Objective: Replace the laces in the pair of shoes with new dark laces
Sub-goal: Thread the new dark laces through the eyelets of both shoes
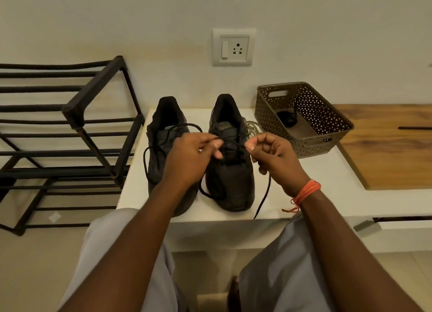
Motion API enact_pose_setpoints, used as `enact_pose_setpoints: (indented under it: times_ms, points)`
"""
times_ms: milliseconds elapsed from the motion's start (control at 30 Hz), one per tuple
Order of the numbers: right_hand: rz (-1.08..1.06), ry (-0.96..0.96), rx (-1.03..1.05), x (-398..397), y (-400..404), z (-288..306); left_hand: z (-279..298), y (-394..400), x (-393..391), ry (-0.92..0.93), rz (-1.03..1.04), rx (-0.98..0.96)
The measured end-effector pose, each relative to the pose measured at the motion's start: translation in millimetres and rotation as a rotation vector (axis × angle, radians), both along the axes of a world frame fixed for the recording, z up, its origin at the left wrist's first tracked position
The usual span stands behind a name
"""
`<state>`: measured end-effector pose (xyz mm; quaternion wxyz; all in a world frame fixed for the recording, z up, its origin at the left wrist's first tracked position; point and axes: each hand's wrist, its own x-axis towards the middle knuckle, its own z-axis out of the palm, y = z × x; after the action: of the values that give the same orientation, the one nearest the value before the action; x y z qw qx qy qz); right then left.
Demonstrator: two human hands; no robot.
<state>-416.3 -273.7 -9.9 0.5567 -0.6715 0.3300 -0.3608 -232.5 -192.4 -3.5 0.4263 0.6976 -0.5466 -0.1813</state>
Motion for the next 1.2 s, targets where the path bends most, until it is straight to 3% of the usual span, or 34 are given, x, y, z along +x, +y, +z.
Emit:
enact_pose_setpoints:
  times_ms: [100,200,267,367,433,600,700,800,1200]
  points:
    - [-0.059,0.048,-0.02,-13,-9,-2,7,8,27,-0.106,0.272,0.025]
    - [-0.07,0.085,-0.044,-19,-13,-3,3,12,38,-0.185,0.351,0.107]
    - [-0.058,0.077,-0.04,-16,-12,-3,-1,10,31,-0.286,0.306,0.087]
    - [0.021,0.06,-0.034,-7,-5,-4,0,5,6,-0.416,0.064,-0.086]
    - [0.067,0.064,-0.042,-1,-2,-5,-1,3,-10,-0.463,-0.054,-0.101]
    - [0.111,0.094,-0.118,0,-6,-2,-7,1,-20,-0.44,-0.079,0.01]
    - [0.04,0.082,-0.11,-10,-13,0,-5,0,-1,-0.247,0.074,0.005]
    - [-0.053,0.074,-0.104,-25,-23,-1,-2,5,26,-0.184,0.229,0.058]
    - [0.033,0.266,-0.251,-2,-16,-16,-1,6,-4,-0.106,-0.137,0.095]
